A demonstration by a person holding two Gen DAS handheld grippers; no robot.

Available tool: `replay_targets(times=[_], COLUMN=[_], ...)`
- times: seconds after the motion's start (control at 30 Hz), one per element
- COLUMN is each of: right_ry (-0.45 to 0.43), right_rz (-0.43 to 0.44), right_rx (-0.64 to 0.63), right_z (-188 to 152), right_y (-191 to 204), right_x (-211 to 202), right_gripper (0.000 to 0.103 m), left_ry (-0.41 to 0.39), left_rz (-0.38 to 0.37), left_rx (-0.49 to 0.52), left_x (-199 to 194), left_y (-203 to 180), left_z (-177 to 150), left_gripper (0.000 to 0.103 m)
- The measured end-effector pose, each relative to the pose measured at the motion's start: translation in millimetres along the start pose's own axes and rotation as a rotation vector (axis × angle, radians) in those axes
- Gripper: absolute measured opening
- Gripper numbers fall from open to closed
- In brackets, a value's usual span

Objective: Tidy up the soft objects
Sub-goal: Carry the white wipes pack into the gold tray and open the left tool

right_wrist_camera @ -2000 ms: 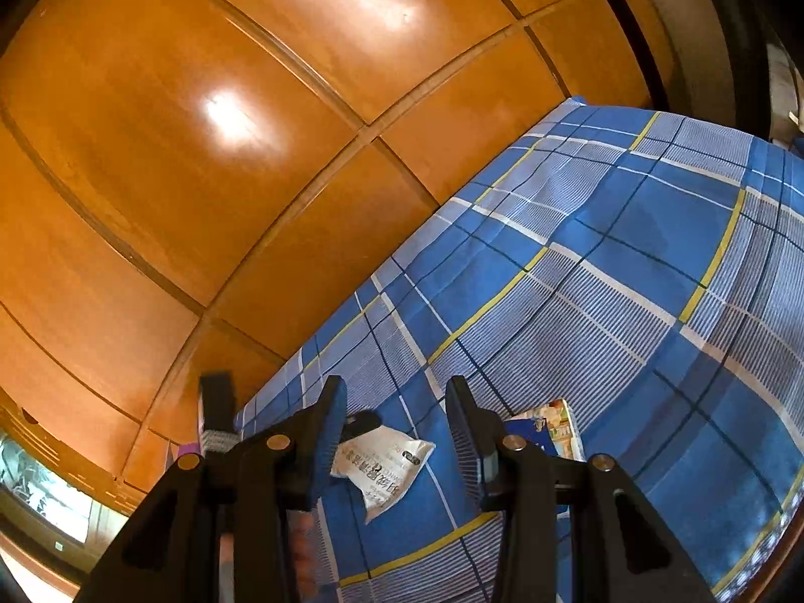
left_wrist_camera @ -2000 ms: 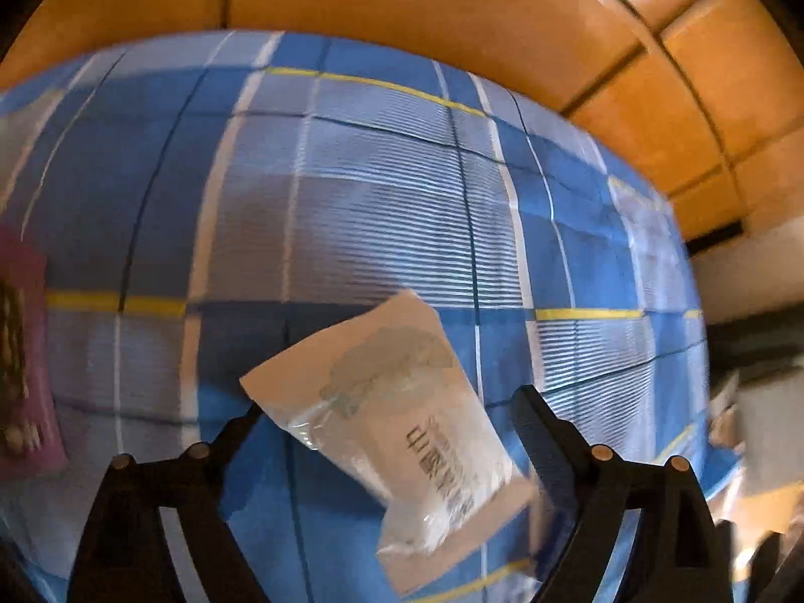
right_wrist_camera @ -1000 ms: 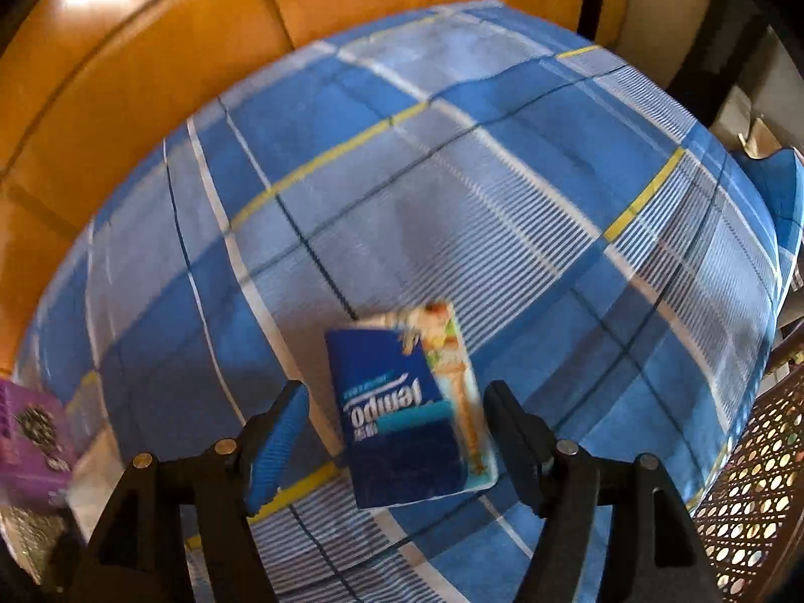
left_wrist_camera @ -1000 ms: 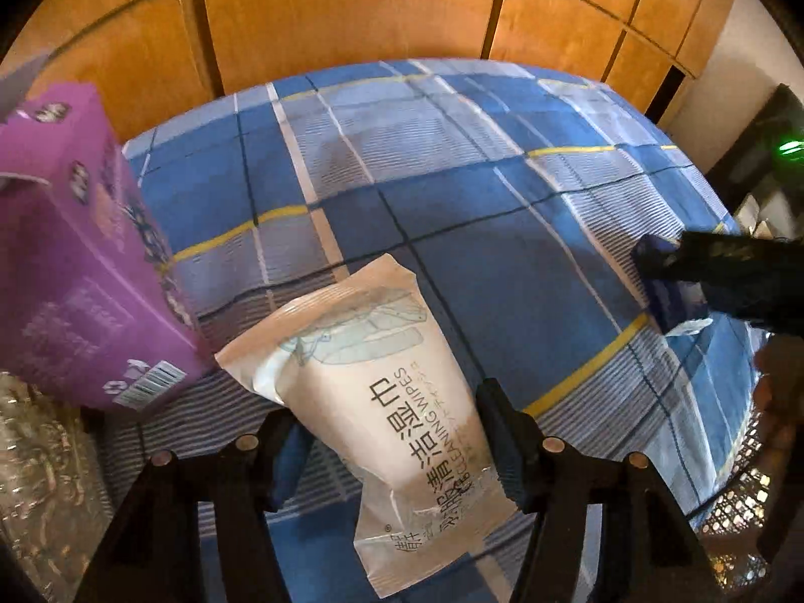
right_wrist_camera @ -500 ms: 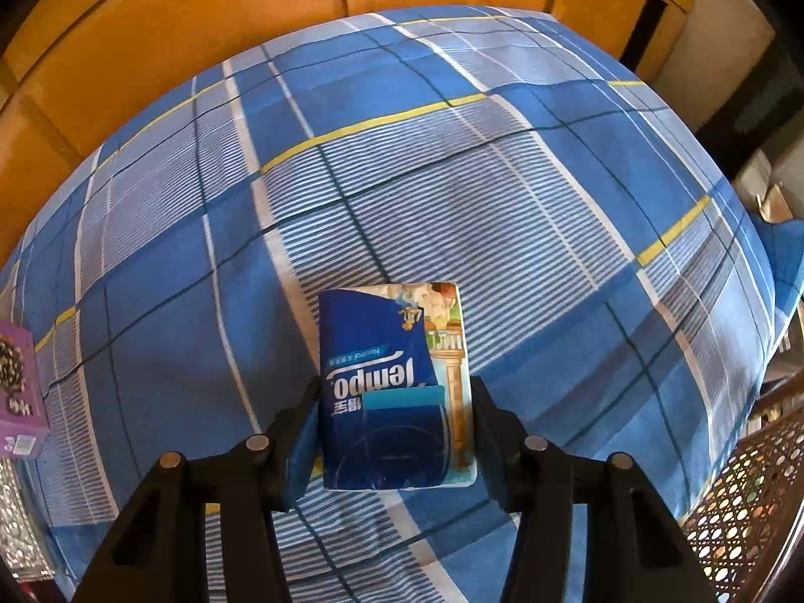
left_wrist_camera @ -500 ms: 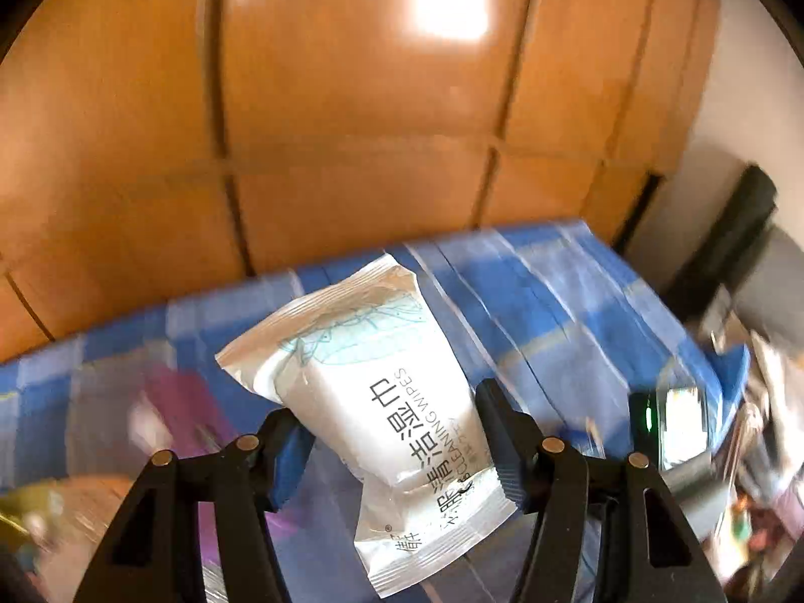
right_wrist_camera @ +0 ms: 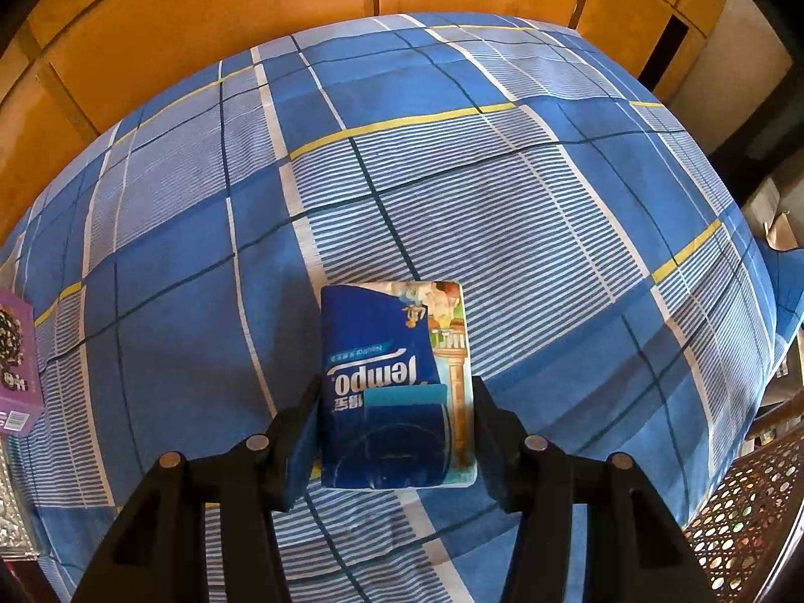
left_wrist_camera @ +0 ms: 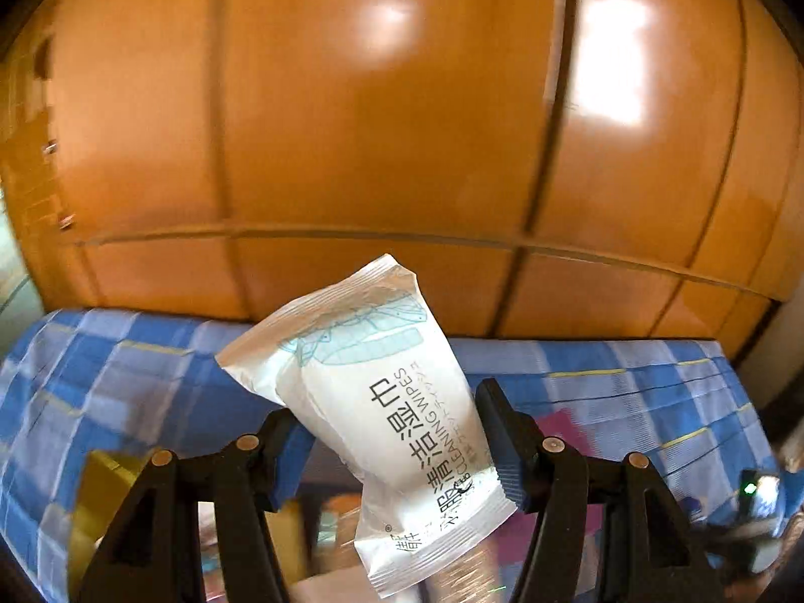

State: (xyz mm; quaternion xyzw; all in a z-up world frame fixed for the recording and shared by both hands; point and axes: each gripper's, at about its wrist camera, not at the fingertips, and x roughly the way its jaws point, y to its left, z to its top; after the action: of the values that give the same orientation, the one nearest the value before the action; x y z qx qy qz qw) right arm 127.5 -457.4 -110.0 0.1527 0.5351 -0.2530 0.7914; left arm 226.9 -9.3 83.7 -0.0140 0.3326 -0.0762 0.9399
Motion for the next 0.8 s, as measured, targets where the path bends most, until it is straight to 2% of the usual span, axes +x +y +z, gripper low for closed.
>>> replay_targets(times=[0.17, 0.3, 0.5, 0.8], right_ry=[-0.02, -0.035, -0.055, -0.054], right_rz=[-0.019, -0.035, -0.056, -0.052], right_rx=[-0.024, -0.046, -0.097, -0.104], right_z=[-3.9, -9.7, -15.9, -21.1], right_y=[10.3, 19.4, 33.9, 40.1], right_x=[-1.7, -5.5, -17.4, -24.2], right_gripper=[0.054, 0.054, 0.053, 0.053], left_ry=[-0.013, -0.022, -0.048, -0.068], left_rz=[0.052, 0.077, 0.116, 0.146], left_rx=[-0.062, -0.091, -0.103, -0.13], left_x=[-27.9, -48.2, -74.5, -103.9], left_y=[52.6, 75.5, 90.6, 106.9], left_z=[-43.0, -76.5, -114.1, -141.7], left_gripper=[0.062, 0.062, 0.062, 0.063])
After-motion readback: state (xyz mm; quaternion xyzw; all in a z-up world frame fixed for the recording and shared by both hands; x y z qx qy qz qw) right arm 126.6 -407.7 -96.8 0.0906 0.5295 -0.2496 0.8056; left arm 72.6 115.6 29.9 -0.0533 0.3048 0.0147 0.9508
